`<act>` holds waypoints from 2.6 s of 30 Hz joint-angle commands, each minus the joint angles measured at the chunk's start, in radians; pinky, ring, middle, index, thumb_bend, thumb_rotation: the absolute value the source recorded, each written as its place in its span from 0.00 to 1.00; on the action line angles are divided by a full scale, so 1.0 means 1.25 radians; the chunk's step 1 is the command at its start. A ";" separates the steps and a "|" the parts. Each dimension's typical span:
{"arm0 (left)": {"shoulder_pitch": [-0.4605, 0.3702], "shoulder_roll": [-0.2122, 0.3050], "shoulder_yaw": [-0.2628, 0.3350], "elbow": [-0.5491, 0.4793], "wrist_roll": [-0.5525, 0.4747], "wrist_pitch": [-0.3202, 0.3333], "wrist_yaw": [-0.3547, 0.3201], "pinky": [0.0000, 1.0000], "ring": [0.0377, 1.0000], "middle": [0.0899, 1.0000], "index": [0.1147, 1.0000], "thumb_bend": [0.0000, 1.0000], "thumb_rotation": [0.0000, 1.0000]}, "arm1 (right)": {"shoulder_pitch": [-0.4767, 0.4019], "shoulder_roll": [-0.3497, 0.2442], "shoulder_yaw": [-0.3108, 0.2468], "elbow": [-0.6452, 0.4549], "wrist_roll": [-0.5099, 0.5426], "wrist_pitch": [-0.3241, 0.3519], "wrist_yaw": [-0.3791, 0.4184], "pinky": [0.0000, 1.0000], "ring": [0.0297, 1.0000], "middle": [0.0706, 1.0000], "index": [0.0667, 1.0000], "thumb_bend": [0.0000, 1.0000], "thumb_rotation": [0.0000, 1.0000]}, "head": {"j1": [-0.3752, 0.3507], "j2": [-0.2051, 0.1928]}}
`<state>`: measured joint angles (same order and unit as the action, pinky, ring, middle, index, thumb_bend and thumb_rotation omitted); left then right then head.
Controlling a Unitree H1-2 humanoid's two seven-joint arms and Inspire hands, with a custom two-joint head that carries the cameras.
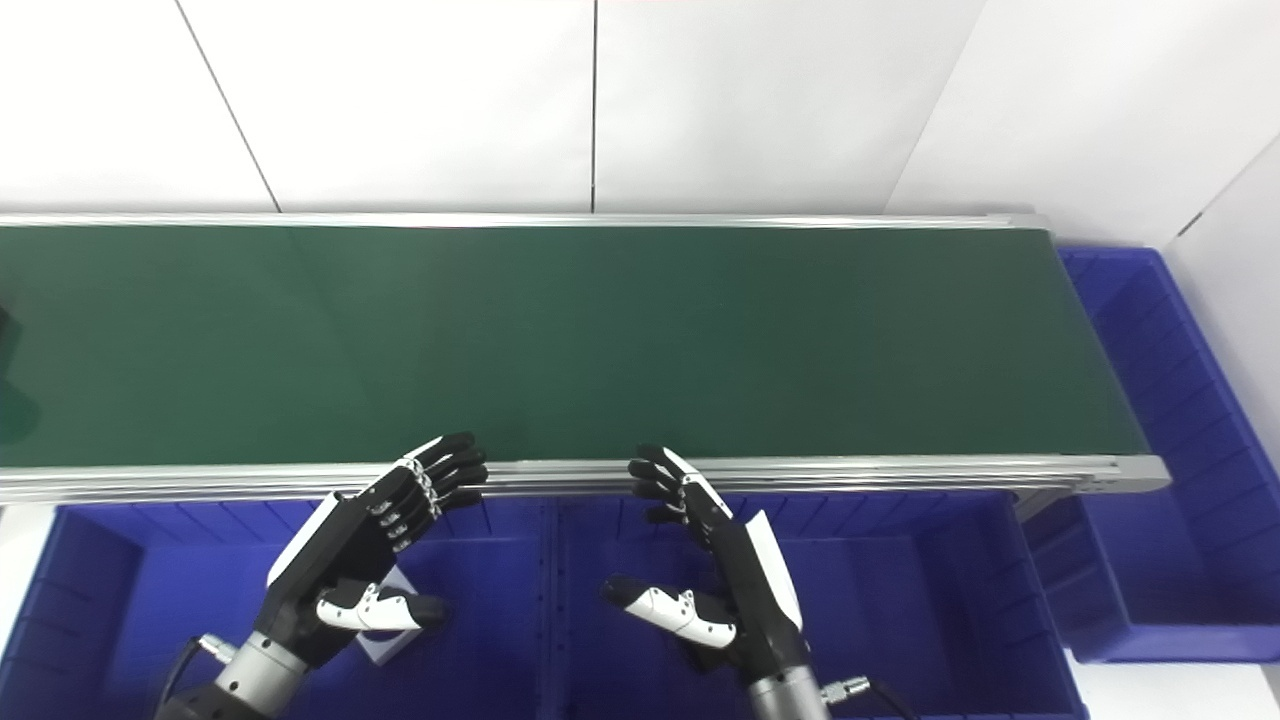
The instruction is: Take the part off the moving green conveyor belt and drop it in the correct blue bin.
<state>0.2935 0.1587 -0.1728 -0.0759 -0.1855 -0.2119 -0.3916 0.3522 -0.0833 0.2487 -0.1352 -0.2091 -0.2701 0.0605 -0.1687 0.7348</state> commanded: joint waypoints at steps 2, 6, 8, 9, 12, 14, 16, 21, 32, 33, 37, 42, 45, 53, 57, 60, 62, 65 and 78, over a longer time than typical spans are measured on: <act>-0.010 0.000 0.003 -0.009 -0.004 -0.031 0.001 0.84 0.86 0.86 0.86 0.99 0.29 | -0.006 0.005 -0.003 -0.011 0.009 -0.027 -0.002 0.72 0.79 0.82 0.87 0.78 0.60 | 0.001 0.001; -0.010 0.001 0.001 -0.012 -0.005 -0.028 -0.001 0.85 0.86 0.86 0.87 0.99 0.29 | -0.006 0.003 -0.002 -0.011 0.011 -0.029 0.001 0.72 0.79 0.82 0.87 0.77 0.60 | 0.004 0.000; -0.010 0.000 0.001 -0.013 -0.002 -0.026 0.001 0.85 0.86 0.86 0.87 0.99 0.29 | -0.006 0.002 -0.002 -0.011 0.011 -0.030 0.000 0.72 0.79 0.82 0.87 0.76 0.59 | 0.007 0.000; -0.010 0.000 0.001 -0.014 -0.001 -0.025 0.002 0.85 0.86 0.86 0.87 0.99 0.29 | -0.006 0.002 -0.003 -0.010 0.010 -0.030 -0.001 0.72 0.79 0.82 0.87 0.76 0.59 | 0.007 0.000; -0.010 -0.001 0.000 -0.013 -0.004 -0.027 0.000 0.85 0.86 0.86 0.87 0.99 0.28 | -0.006 0.003 -0.004 -0.008 0.009 -0.033 -0.003 0.71 0.78 0.82 0.87 0.77 0.59 | 0.009 -0.001; -0.010 -0.001 0.000 -0.012 -0.004 -0.029 0.000 0.85 0.86 0.86 0.87 0.99 0.28 | -0.007 0.003 -0.005 -0.007 0.009 -0.034 -0.003 0.71 0.78 0.81 0.87 0.77 0.59 | 0.011 -0.002; -0.011 -0.002 -0.001 -0.013 -0.003 -0.028 0.001 0.85 0.86 0.86 0.87 0.99 0.28 | -0.007 0.004 -0.005 -0.007 0.010 -0.034 -0.004 0.71 0.78 0.81 0.86 0.77 0.59 | 0.014 -0.003; -0.011 -0.004 -0.003 -0.013 0.003 -0.027 0.003 0.84 0.86 0.86 0.87 0.99 0.27 | -0.007 0.003 -0.007 -0.004 0.011 -0.035 -0.003 0.71 0.78 0.81 0.87 0.77 0.59 | 0.024 -0.006; -0.018 -0.024 -0.011 0.001 0.021 -0.027 0.014 0.83 0.85 0.86 0.86 1.00 0.24 | -0.013 -0.013 -0.016 0.012 0.029 -0.052 0.003 0.72 0.79 0.81 0.87 0.76 0.60 | 0.112 -0.033; -0.019 -0.027 -0.013 0.006 0.026 -0.032 0.015 0.83 0.85 0.85 0.86 1.00 0.24 | -0.014 -0.015 -0.017 0.015 0.033 -0.055 0.004 0.71 0.79 0.82 0.87 0.76 0.60 | 0.142 -0.044; -0.021 -0.041 -0.023 0.018 0.040 -0.041 0.021 0.83 0.84 0.85 0.86 0.99 0.24 | -0.016 -0.028 -0.023 0.027 0.049 -0.069 0.009 0.72 0.79 0.82 0.88 0.76 0.61 | 0.213 -0.066; -0.026 -0.064 -0.038 0.040 0.060 -0.053 0.031 0.82 0.84 0.85 0.85 1.00 0.23 | -0.022 -0.046 -0.034 0.046 0.062 -0.095 0.013 0.72 0.79 0.83 0.89 0.71 0.60 | 0.311 -0.099; -0.030 -0.073 -0.045 0.052 0.074 -0.059 0.037 0.82 0.84 0.85 0.85 1.00 0.24 | -0.025 -0.051 -0.040 0.060 0.070 -0.113 0.013 0.72 0.79 0.83 0.89 0.70 0.61 | 0.342 -0.116; -0.039 -0.090 -0.056 0.085 0.091 -0.069 0.051 0.82 0.84 0.84 0.84 1.00 0.25 | -0.030 -0.054 -0.050 0.085 0.066 -0.126 0.013 0.72 0.79 0.84 0.91 0.68 0.64 | 0.401 -0.171; -0.045 -0.095 -0.060 0.103 0.096 -0.080 0.056 0.82 0.84 0.84 0.83 1.00 0.24 | -0.035 -0.058 -0.053 0.099 0.075 -0.135 0.019 0.73 0.80 0.85 0.92 0.66 0.64 | 0.439 -0.198; -0.050 -0.097 -0.063 0.116 0.098 -0.090 0.057 0.82 0.84 0.84 0.83 1.00 0.22 | -0.037 -0.061 -0.055 0.110 0.080 -0.143 0.022 0.74 0.81 0.85 0.93 0.65 0.63 | 0.455 -0.211; -0.053 -0.097 -0.065 0.125 0.100 -0.095 0.059 0.81 0.83 0.84 0.83 1.00 0.23 | -0.039 -0.063 -0.055 0.117 0.085 -0.147 0.023 0.75 0.82 0.85 0.93 0.64 0.63 | 0.465 -0.221; -0.055 -0.099 -0.065 0.132 0.102 -0.100 0.061 0.81 0.83 0.84 0.82 1.00 0.25 | -0.041 -0.064 -0.056 0.125 0.089 -0.151 0.024 0.76 0.82 0.86 0.94 0.62 0.62 | 0.469 -0.227; -0.062 -0.105 -0.061 0.140 0.105 -0.093 0.064 0.81 0.82 0.83 0.82 1.00 0.25 | -0.048 -0.060 -0.059 0.134 0.099 -0.154 0.032 0.78 0.84 0.87 0.95 0.56 0.59 | 0.463 -0.231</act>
<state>0.2296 0.0351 -0.2486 0.1171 -0.0520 -0.2980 -0.3201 0.2982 -0.1589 0.1814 0.0506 -0.1020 -0.4023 0.1011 0.4111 0.4449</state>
